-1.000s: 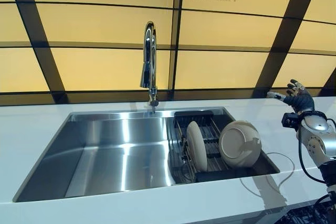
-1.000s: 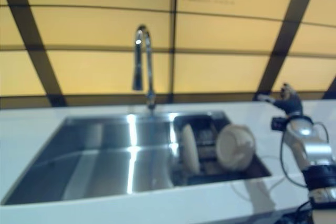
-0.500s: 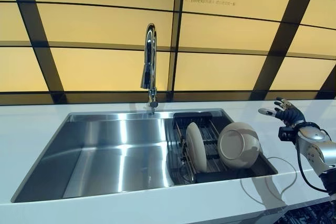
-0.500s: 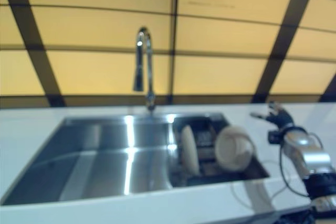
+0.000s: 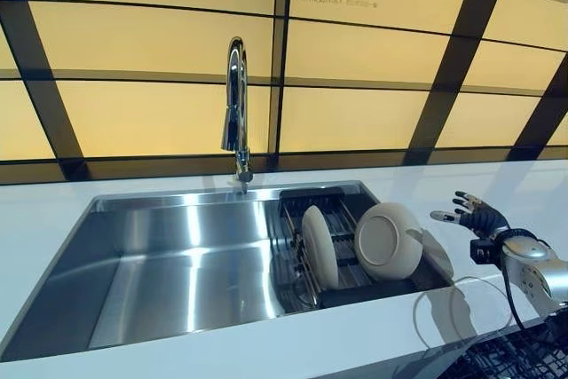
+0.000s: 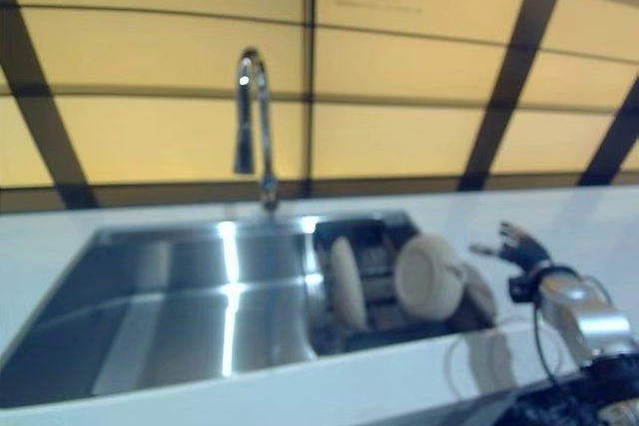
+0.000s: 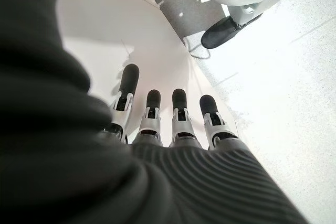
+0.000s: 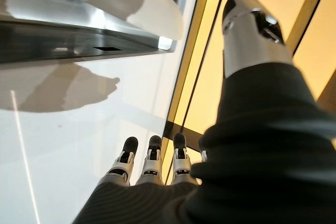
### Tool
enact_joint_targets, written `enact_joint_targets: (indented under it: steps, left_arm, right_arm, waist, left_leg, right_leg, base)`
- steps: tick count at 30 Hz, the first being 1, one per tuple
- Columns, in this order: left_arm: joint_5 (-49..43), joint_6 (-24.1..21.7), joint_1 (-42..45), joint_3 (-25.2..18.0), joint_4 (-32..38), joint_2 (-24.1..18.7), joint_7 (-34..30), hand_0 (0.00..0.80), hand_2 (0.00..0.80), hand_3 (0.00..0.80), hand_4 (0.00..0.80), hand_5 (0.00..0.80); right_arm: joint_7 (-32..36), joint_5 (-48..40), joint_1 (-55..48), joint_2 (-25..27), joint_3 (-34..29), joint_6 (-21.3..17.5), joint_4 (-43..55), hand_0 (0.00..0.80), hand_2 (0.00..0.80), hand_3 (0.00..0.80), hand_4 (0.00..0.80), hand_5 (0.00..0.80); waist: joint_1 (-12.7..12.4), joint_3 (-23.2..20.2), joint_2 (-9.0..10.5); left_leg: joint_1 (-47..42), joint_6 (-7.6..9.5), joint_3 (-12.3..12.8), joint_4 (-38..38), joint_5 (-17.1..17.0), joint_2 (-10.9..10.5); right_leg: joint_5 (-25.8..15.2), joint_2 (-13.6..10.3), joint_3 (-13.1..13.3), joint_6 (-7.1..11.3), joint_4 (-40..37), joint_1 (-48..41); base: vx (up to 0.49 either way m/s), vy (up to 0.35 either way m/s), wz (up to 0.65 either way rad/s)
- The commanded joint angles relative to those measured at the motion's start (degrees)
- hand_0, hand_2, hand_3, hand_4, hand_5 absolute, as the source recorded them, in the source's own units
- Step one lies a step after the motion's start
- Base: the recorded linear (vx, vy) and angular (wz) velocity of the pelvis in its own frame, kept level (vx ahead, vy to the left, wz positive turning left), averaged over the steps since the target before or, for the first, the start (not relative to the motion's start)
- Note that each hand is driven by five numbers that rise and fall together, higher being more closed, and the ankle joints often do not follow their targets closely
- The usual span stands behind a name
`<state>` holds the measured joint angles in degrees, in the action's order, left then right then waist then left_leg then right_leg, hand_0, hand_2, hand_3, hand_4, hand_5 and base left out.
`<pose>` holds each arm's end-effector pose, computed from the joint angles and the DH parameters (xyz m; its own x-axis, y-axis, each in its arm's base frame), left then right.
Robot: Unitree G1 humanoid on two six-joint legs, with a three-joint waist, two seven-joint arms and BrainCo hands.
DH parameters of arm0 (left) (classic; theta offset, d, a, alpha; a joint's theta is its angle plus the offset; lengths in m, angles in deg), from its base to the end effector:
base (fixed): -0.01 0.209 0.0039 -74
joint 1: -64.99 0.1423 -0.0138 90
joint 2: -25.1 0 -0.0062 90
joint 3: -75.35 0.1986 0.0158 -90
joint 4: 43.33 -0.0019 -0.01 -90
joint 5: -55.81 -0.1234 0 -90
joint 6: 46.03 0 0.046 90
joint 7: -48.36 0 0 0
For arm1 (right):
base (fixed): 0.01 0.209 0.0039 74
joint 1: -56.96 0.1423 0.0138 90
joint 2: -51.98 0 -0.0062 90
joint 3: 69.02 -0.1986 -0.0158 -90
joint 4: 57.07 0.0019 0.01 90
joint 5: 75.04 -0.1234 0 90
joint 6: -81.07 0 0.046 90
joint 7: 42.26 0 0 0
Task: Take plates into dishwasher
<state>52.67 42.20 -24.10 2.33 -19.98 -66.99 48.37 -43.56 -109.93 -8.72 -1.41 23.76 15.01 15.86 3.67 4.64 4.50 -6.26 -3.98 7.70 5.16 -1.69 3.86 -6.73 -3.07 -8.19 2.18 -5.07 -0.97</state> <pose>0.0703 0.2386 -0.1103 0.3911 0.1636 -0.9057 0.3406 0.8885 0.3076 0.2531 -0.3250 0.1477 0.9527 -0.2216 -0.2078 0.1605 0.9480 -0.2749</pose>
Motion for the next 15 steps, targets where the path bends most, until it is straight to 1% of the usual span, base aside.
enact_joint_targets:
  steps: [1,15]
  left_arm:
    - [-0.7,-1.3,-3.3,-0.6,-1.8,-2.1,0.6,0.000,0.000,0.000,0.000,0.000]
    - [-0.9,-1.0,-3.7,-0.5,-1.6,-2.0,0.4,0.000,0.000,0.000,0.000,0.000]
  right_arm:
    - [1.0,2.0,1.7,0.0,-0.2,-1.6,3.6,0.000,0.000,0.000,0.000,0.000]
    - [3.4,2.8,2.2,-1.4,2.5,-0.2,4.7,0.000,0.000,0.000,0.000,0.000]
  waist:
    - [-0.3,-0.1,1.75]
    - [-0.7,0.2,1.66]
  left_leg:
    - [0.5,2.02,2.5,-0.2,3.4,-2.2]
    - [0.3,2.07,2.7,-0.2,3.4,-2.2]
  right_leg:
    - [4.1,-0.1,1.0,3.96,0.3,-3.4]
    - [4.4,-0.2,0.5,3.95,0.3,-3.8]
  base:
    - [0.000,0.000,0.00]
    - [0.000,0.000,0.00]
